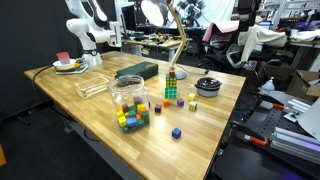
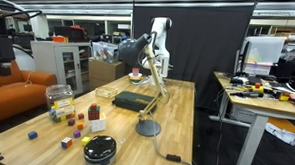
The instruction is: Pick up the yellow block and put it on the yellow cube
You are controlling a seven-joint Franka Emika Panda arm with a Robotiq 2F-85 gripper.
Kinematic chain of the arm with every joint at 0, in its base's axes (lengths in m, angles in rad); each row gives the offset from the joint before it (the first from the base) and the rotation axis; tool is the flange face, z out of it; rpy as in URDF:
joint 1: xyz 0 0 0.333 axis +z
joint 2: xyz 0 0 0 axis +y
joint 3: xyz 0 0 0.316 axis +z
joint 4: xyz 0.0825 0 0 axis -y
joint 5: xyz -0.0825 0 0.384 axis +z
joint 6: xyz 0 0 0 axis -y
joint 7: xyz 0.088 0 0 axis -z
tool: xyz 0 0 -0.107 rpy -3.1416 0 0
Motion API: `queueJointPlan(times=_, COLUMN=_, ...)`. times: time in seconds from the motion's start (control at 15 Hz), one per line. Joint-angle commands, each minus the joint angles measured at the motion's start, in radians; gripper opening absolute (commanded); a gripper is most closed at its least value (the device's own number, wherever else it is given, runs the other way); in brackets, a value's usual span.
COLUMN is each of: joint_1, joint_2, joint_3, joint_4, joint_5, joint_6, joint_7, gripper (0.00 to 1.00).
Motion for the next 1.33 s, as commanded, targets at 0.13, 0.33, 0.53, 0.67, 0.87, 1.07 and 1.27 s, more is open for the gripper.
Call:
queueJointPlan(times=0.13, joint_1=0.076, joint_2=0.037, joint_3=-0.001, joint_4=0.004, joint_5=0.020, joint_6=0.140, joint_7=-0.058, gripper=1.00)
queueJointPlan(times=0.33, joint_1=0.131, joint_2=0.107, joint_3=0.021, joint_4=0.003, joint_5=0.028, joint_6=0.199, joint_7=-0.066, gripper=1.00)
queueJointPlan(times=0.53, joint_1=0.183, joint_2=0.216, joint_3=0.049, joint_4=-0.002, joint_5=0.050, joint_6=0.258, joint_7=-0.061, gripper=1.00)
queueJointPlan(times=0.67, joint_1=0.187, joint_2=0.193, joint_3=0.049, joint_4=-0.004, joint_5=0.036, joint_6=0.230, joint_7=-0.037, gripper=1.00)
queueJointPlan(times=0.87, joint_1=0.191, joint_2=0.220, joint_3=0.051, joint_4=0.005, joint_5=0.036, joint_6=0.235, joint_7=-0.033, gripper=1.00)
queueJointPlan(times=1.07, joint_1=0.191, joint_2=0.202, joint_3=0.049, joint_4=0.004, joint_5=0.036, joint_6=0.232, joint_7=-0.033, gripper=1.00)
queueJointPlan(times=1.27, joint_1=0.201, joint_2=0.245, joint_3=0.038, joint_4=0.003, joint_5=0.064, joint_6=0.290, joint_7=-0.055, gripper=1.00)
